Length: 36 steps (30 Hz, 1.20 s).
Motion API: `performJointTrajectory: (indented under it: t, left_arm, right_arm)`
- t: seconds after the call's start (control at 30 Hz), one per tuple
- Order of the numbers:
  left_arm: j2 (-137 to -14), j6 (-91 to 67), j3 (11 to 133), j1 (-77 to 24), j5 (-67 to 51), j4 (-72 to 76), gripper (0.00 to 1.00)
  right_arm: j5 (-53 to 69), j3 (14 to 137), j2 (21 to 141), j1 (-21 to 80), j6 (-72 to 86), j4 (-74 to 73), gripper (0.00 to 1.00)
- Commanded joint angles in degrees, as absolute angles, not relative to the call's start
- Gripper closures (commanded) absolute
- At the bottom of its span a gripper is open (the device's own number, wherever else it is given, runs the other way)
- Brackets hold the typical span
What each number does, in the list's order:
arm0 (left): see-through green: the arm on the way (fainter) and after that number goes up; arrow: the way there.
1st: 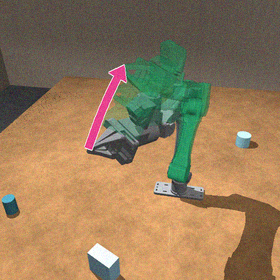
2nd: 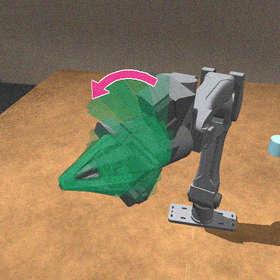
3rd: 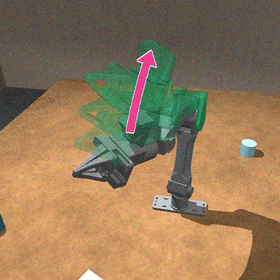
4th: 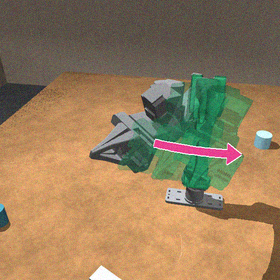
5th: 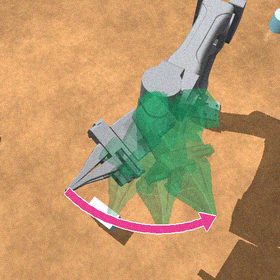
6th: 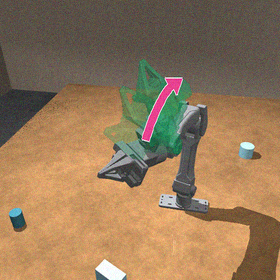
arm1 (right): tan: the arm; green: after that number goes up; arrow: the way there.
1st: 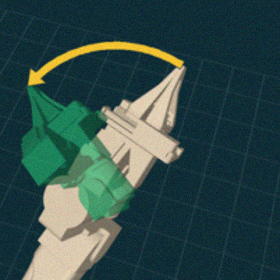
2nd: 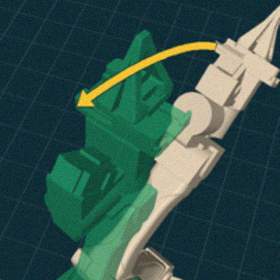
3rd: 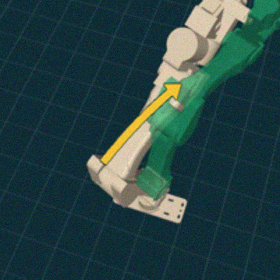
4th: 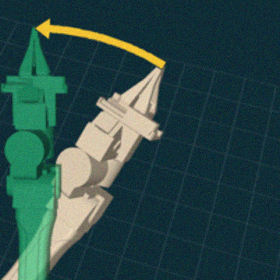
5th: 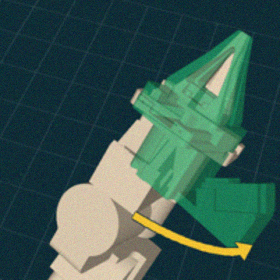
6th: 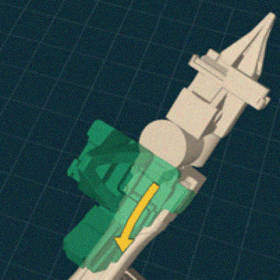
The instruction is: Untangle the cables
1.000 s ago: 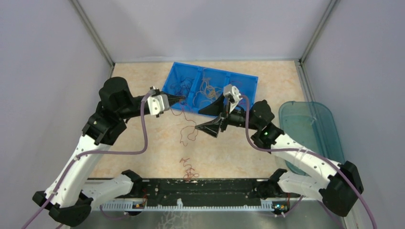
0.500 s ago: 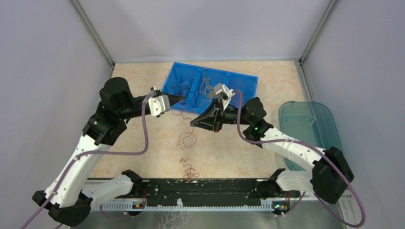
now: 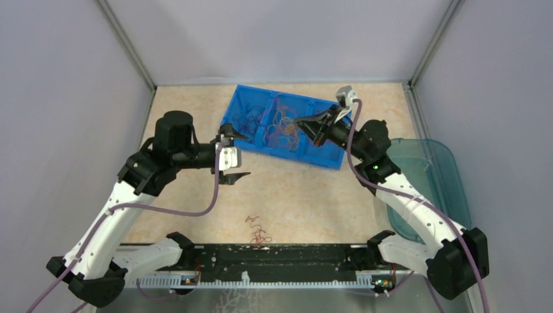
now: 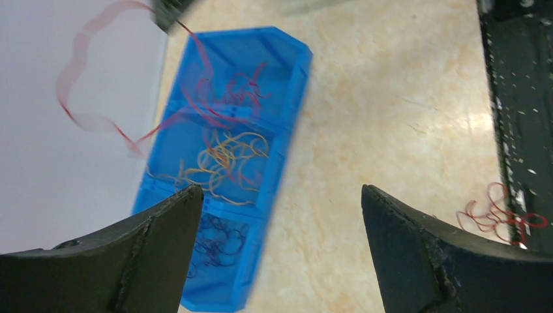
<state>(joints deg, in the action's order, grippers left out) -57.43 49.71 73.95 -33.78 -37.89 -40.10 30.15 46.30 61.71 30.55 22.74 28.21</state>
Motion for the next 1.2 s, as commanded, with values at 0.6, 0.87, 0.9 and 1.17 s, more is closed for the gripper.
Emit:
performJointTrajectory:
  t: [0.6, 0.87, 0.9, 1.17]
  left_arm:
    - [-55.01, 55.20, 71.13, -34.10, -34.63, -46.45, 0.01]
    - [-54.38, 54.73, 70.98, -34.10, -34.41, -45.89, 0.00]
    - [-54.49, 53.95, 70.89, -34.10, -34.06, -45.55, 0.00]
    - [-58.84, 46.15, 71.61, -33.18, -24.77, -45.73, 0.00]
  right_arm:
    - [2.54, 51.96, 68.43, 18.81, -1.02, 13.57, 1.00]
    - [0.71, 54.16, 74.58, 18.81, -2.29, 9.07, 1.00]
    - [1.76, 54.79, 75.76, 18.81, -1.53, 8.19, 1.00]
    - [-0.36, 59.27, 80.82, 18.85, 2.02, 4.19, 0.75]
